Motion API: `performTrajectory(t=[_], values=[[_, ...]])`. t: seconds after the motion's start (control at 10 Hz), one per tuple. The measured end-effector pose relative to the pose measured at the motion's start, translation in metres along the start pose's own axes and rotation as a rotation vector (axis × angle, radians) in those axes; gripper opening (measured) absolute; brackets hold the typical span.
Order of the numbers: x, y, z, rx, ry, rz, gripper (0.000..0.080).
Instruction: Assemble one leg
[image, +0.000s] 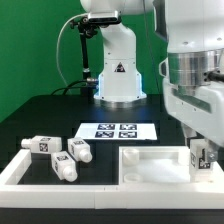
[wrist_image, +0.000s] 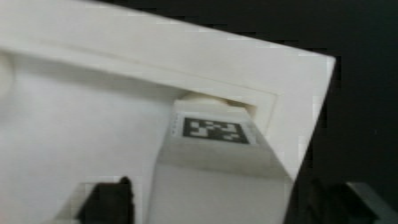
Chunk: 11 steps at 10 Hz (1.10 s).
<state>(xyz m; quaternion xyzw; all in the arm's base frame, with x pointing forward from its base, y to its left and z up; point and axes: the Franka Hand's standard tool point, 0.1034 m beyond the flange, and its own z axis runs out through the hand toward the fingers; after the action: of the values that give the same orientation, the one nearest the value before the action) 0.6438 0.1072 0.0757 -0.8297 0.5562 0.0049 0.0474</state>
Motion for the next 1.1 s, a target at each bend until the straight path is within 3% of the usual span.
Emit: performTrajectory(t=[0.1, 0.3, 0.6, 0.8, 1.0, 1.1], values=[[-0.002, -0.001, -0.001, 0.001, 0.001, -0.205, 0.0607], [-0.014, -0.001, 0.001, 0.024, 0.021, -0.336, 0.0642], [-0.011, 0.001, 0.002, 0.014, 0.025, -0.571, 0.0649], [-0.010, 0.002, 0.004, -0.012, 0.036, -0.963, 0.0649], [-0.010, 0.002, 0.005, -0.010, 0.036, -0.951, 0.0649], [-0.009, 0.002, 0.005, -0.011, 0.036, -0.951, 0.0522]])
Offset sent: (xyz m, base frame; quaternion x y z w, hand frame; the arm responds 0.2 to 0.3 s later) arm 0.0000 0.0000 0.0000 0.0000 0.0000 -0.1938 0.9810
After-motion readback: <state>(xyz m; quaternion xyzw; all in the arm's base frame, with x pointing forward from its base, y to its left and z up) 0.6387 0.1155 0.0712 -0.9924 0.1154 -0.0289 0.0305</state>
